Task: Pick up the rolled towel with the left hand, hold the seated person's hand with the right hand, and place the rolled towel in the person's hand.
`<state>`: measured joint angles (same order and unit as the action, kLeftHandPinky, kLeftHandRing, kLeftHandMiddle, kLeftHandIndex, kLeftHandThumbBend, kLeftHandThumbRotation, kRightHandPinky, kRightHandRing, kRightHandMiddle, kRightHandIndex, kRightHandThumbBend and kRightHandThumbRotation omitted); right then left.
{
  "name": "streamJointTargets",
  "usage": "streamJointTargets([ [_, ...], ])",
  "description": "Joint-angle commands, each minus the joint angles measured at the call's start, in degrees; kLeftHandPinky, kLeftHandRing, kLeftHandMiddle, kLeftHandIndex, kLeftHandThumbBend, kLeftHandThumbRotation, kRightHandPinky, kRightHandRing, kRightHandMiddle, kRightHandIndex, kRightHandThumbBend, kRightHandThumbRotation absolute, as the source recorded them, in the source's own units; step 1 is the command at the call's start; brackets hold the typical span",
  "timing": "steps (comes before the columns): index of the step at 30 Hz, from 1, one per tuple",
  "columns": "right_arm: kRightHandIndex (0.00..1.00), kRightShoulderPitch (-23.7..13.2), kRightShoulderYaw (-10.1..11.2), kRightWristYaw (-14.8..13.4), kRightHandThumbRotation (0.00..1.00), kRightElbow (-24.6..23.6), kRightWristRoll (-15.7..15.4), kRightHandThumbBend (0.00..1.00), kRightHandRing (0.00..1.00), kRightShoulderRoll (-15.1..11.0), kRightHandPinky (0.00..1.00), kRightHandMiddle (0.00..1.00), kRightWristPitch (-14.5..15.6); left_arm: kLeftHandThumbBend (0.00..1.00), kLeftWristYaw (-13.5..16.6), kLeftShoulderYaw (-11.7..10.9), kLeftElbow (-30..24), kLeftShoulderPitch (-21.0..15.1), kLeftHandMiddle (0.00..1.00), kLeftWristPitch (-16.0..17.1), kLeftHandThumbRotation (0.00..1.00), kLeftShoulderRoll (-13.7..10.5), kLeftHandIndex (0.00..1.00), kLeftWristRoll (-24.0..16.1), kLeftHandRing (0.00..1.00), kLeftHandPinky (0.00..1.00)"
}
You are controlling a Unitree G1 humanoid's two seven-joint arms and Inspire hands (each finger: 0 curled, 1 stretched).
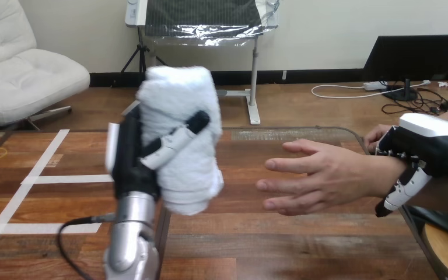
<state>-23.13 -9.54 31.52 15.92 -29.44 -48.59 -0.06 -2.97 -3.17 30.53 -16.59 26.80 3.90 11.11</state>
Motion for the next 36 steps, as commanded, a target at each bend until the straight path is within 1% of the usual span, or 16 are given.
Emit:
streamJointTargets([
  [1,0.4,-7.1,-1.3,-0.5,0.06,-0.3,-0.9,0.9,0.27,3.0,0.2,0.35,1.1,0.57,-0.6,-0.2,7.2,-11.7,0.37,5.3,0.0,5.4,0.41,0.4,0.29,0.24],
  [7,0.39,-7.7,-1.5,-0.5,0.07,-0.7,-0.6,0.91,0.26,3.8,0.2,0.35,1.0,0.6,-1.8,-0.7,11.7,-14.5,0.37,6.7,0.0,7.1,0.42,2.2,0.3,0.25],
  [12,0.39,-8.1,-1.7,-1.2,0.07,-0.5,-0.9,0.91,0.25,4.4,0.19,0.34,0.3,0.61,-1.8,-0.9,14.5,-16.4,0.37,7.9,0.0,8.1,0.42,2.5,0.29,0.24],
  [16,0.39,-8.7,-2.1,-1.0,0.06,-0.7,-1.3,0.91,0.26,4.9,0.19,0.34,1.3,0.61,-1.8,-1.0,16.6,-17.8,0.37,8.5,0.0,9.2,0.42,3.0,0.3,0.25],
  [19,0.39,-8.9,-2.2,-1.0,0.06,-0.7,-1.1,0.91,0.27,5.3,0.2,0.35,1.5,0.61,-1.8,-1.0,18.1,-18.7,0.37,9.1,0.0,9.9,0.42,3.1,0.3,0.25],
  [24,0.39,-9.3,-2.3,-1.0,0.05,-0.7,-1.1,0.91,0.29,5.8,0.22,0.36,1.6,0.6,-1.7,-1.2,20.1,-20.1,0.37,9.8,0.0,11.0,0.42,3.6,0.3,0.25],
  [28,0.39,-9.6,-2.4,-0.7,0.04,-0.8,-1.2,0.91,0.3,6.3,0.23,0.37,1.8,0.61,-2.1,-1.6,21.4,-21.2,0.37,10.0,0.0,12.3,0.42,4.8,0.3,0.25],
  [33,0.38,-10.0,-2.4,-0.5,0.04,-0.8,-1.0,0.91,0.29,6.8,0.22,0.36,2.0,0.62,-2.3,-1.9,23.0,-22.4,0.36,10.6,0.0,13.4,0.42,5.7,0.3,0.25],
  [36,0.37,-10.2,-2.5,-0.4,0.04,-0.7,-1.1,0.91,0.28,7.1,0.21,0.35,2.1,0.63,-1.6,-1.6,23.6,-22.9,0.36,10.8,0.0,13.9,0.42,5.5,0.3,0.25],
])
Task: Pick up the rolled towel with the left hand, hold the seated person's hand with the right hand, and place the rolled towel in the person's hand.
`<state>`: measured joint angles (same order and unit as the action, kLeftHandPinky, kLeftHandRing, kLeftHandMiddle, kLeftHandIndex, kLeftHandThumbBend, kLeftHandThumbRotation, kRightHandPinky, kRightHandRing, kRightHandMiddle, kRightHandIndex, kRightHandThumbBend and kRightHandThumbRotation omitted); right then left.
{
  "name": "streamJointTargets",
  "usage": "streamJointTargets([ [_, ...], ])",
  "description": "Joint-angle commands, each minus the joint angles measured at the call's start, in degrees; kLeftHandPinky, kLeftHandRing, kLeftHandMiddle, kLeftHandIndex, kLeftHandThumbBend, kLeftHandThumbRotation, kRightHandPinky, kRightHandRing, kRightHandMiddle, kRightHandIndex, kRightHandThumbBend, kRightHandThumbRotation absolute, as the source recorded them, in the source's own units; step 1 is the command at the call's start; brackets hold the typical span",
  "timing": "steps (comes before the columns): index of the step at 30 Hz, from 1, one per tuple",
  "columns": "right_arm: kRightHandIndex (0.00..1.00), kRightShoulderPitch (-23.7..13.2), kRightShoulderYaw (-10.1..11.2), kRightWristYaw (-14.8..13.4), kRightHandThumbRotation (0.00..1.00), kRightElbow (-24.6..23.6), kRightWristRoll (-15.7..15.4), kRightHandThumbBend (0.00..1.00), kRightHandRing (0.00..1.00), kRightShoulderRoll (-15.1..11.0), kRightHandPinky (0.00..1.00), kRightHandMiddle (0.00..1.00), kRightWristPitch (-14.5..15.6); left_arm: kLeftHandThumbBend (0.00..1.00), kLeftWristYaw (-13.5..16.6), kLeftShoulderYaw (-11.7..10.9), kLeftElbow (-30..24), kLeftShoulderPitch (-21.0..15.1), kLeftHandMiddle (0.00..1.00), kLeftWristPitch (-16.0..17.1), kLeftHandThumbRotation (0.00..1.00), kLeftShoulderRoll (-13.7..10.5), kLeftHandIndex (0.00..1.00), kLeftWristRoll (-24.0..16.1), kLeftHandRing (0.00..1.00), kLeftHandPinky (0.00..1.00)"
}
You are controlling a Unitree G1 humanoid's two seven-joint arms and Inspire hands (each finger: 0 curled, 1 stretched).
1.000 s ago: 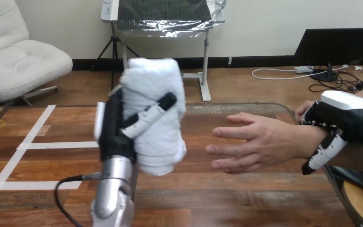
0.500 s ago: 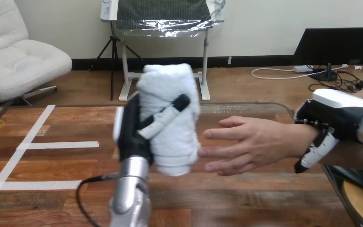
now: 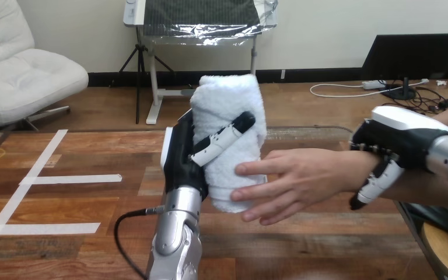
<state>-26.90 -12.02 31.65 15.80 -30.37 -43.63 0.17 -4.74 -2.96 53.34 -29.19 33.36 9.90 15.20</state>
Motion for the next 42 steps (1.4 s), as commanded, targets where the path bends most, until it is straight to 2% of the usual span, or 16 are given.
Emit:
streamJointTargets([
  [1,0.37,-6.6,-0.2,-0.5,0.04,-0.6,-0.3,0.91,0.28,2.2,0.21,0.35,1.9,0.63,0.5,-1.6,1.0,-10.4,0.36,4.3,0.0,8.1,0.42,1.1,0.3,0.25],
  [15,0.36,-7.4,-0.7,-0.9,0.05,-0.2,-0.2,0.93,0.27,3.4,0.2,0.35,1.4,0.66,1.4,-0.7,2.1,-11.9,0.37,5.4,0.0,10.5,0.41,1.2,0.3,0.25],
  [28,0.36,-8.0,-0.7,-0.2,0.06,-1.2,-1.4,0.92,0.3,4.4,0.23,0.38,3.4,0.66,1.2,0.1,1.2,-12.2,0.37,4.4,0.0,12.4,0.41,2.2,0.3,0.25],
  [42,0.36,-8.2,-0.7,0.0,0.06,-2.4,-2.2,0.92,0.3,4.7,0.24,0.37,4.4,0.65,1.5,1.2,0.4,-11.5,0.37,3.3,0.0,12.6,0.42,1.7,0.31,0.25],
])
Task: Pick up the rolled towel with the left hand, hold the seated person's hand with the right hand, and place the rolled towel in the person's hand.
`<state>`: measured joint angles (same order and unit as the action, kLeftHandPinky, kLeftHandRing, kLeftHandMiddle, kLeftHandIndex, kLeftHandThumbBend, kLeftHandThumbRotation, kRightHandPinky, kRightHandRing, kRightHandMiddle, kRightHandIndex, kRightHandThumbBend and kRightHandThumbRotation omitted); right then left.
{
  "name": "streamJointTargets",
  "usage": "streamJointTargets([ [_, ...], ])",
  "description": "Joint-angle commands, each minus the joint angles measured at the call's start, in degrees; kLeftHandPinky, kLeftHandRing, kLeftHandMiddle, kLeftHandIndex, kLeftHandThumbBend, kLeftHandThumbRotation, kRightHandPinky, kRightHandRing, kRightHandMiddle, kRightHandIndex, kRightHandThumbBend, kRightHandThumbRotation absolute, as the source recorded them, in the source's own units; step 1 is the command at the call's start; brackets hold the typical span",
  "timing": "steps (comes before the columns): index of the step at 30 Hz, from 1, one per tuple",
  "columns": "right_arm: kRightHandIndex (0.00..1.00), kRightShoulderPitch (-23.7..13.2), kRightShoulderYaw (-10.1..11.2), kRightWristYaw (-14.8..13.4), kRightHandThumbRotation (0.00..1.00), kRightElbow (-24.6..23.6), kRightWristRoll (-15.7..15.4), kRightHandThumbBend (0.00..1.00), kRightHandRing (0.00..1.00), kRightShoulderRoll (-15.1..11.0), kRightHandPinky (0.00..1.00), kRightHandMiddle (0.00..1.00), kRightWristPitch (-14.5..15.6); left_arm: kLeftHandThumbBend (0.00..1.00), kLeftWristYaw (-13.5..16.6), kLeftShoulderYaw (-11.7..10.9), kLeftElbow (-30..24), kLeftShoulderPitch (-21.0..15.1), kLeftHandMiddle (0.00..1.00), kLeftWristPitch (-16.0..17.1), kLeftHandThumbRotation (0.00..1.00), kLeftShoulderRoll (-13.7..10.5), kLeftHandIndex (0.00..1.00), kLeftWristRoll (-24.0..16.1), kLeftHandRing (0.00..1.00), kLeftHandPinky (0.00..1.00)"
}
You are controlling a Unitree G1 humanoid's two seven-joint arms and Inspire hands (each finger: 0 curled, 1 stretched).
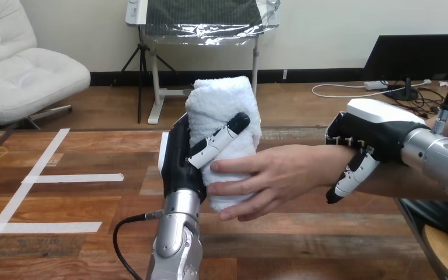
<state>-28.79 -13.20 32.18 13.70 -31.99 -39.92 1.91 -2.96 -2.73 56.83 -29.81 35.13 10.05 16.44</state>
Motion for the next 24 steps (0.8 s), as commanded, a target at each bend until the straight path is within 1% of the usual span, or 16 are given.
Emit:
streamJointTargets([
  [1,0.36,-6.3,0.6,-0.5,0.06,-0.5,-0.6,0.92,0.3,0.9,0.24,0.37,2.7,0.66,-0.2,1.1,-3.1,-10.7,0.37,1.6,0.0,12.4,0.42,0.2,0.31,0.25],
  [11,0.36,-5.7,1.1,-0.6,0.07,-0.5,0.0,0.91,0.31,1.0,0.24,0.38,2.5,0.65,0.1,1.7,-3.4,-10.1,0.38,1.4,0.0,12.6,0.42,-0.1,0.32,0.26],
  [24,0.37,-5.0,1.3,-1.0,0.05,-0.4,0.2,0.91,0.31,0.9,0.24,0.39,2.6,0.66,-1.8,1.8,-4.2,-9.3,0.38,1.3,0.0,12.6,0.42,1.3,0.31,0.25],
])
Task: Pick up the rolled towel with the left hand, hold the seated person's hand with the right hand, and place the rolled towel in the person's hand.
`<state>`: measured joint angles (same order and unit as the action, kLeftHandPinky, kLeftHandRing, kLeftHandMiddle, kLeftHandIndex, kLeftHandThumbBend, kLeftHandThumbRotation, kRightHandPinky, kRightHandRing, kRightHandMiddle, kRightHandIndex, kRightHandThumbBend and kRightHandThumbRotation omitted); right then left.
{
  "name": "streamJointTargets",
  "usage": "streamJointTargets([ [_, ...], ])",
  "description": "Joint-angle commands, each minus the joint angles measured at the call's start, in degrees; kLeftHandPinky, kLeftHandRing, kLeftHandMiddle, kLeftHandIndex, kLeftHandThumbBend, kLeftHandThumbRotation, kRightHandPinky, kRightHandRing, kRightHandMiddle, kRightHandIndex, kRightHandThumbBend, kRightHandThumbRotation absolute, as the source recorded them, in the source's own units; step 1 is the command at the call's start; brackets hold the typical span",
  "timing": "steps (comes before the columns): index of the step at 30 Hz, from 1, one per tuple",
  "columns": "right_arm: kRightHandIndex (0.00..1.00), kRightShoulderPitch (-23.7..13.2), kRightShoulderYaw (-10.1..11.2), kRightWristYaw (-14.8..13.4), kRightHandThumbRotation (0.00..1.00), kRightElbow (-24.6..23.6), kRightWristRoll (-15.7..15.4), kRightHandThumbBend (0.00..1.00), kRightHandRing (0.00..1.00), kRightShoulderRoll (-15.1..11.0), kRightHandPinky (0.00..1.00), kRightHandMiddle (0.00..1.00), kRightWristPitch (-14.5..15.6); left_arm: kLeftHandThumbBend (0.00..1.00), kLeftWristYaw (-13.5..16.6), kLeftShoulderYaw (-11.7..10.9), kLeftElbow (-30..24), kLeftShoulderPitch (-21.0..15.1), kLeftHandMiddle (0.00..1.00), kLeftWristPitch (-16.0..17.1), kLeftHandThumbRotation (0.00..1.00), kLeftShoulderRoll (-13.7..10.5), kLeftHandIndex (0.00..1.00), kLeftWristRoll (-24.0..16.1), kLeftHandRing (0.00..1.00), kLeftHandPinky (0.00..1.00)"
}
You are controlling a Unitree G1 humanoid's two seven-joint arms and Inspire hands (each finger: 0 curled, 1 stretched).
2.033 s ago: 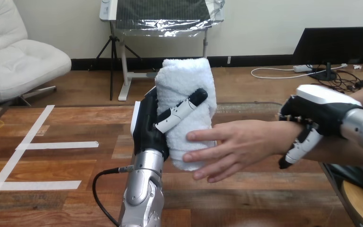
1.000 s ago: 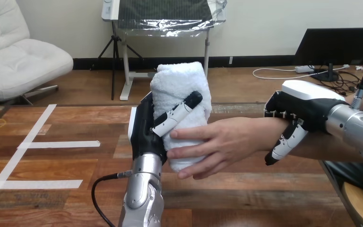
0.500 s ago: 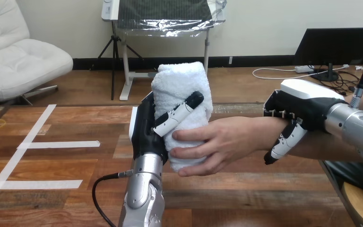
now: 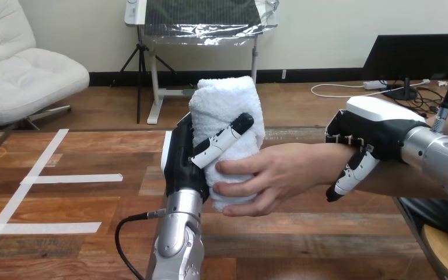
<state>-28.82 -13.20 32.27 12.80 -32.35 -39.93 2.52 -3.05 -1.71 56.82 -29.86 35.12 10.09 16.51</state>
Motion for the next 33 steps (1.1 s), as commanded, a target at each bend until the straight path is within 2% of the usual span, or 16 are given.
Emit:
streamJointTargets([
  [1,0.37,-4.8,1.3,-1.1,0.05,0.5,0.6,0.91,0.31,0.9,0.24,0.38,1.9,0.66,-1.7,0.8,-4.2,-9.2,0.38,1.4,0.0,12.5,0.42,1.3,0.31,0.25],
  [14,0.37,-3.9,1.5,-1.2,0.05,0.9,1.3,0.9,0.3,0.0,0.23,0.37,0.0,0.66,-2.3,1.1,-5.4,-8.9,0.38,1.0,0.0,12.5,0.42,3.3,0.31,0.25],
  [16,0.37,-3.7,1.5,-1.1,0.05,0.8,1.5,0.9,0.29,-0.2,0.23,0.37,-0.2,0.65,-3.1,1.0,-5.9,-8.7,0.38,0.6,0.0,12.5,0.42,4.1,0.31,0.26],
  [17,0.38,-3.4,1.7,-0.1,0.06,0.4,1.9,0.91,0.29,-0.4,0.22,0.36,0.4,0.65,-4.8,1.4,-6.8,-8.1,0.38,-0.3,0.0,11.7,0.42,4.6,0.32,0.26],
  [20,0.38,-2.8,1.9,1.8,0.08,-0.1,2.9,0.91,0.3,-1.0,0.23,0.38,1.3,0.67,-7.6,2.4,-8.4,-7.0,0.44,-1.5,0.06,10.1,0.48,5.1,0.36,0.3],
  [22,0.39,-2.6,2.0,2.4,0.1,-0.2,3.3,0.92,0.31,-1.3,0.24,0.39,1.3,0.69,-8.2,2.7,-9.0,-6.5,0.51,-1.4,0.15,9.7,0.55,5.1,0.42,0.34],
  [26,0.4,-1.8,2.4,4.2,0.12,-1.3,3.8,0.93,0.33,-2.0,0.25,0.41,2.3,0.71,-7.9,3.8,-10.5,-5.3,0.6,-1.6,0.27,7.6,0.62,2.8,0.5,0.41],
  [29,0.41,-1.2,2.7,5.4,0.14,-1.8,4.6,0.94,0.36,-2.6,0.27,0.44,2.6,0.73,-6.9,4.4,-11.6,-4.6,0.65,-1.7,0.39,6.3,0.68,0.7,0.56,0.47],
  [30,0.43,-1.0,2.8,5.8,0.16,-2.0,4.8,0.95,0.39,-2.8,0.3,0.46,2.8,0.72,-6.4,4.6,-12.0,-4.3,0.68,-1.7,0.48,5.9,0.71,-0.1,0.6,0.51],
  [33,0.46,-0.3,2.9,7.0,0.18,-2.9,5.0,0.96,0.42,-3.4,0.33,0.49,3.6,0.71,-6.2,4.7,-13.4,-3.4,0.71,-1.8,0.58,5.0,0.74,-1.2,0.64,0.55],
])
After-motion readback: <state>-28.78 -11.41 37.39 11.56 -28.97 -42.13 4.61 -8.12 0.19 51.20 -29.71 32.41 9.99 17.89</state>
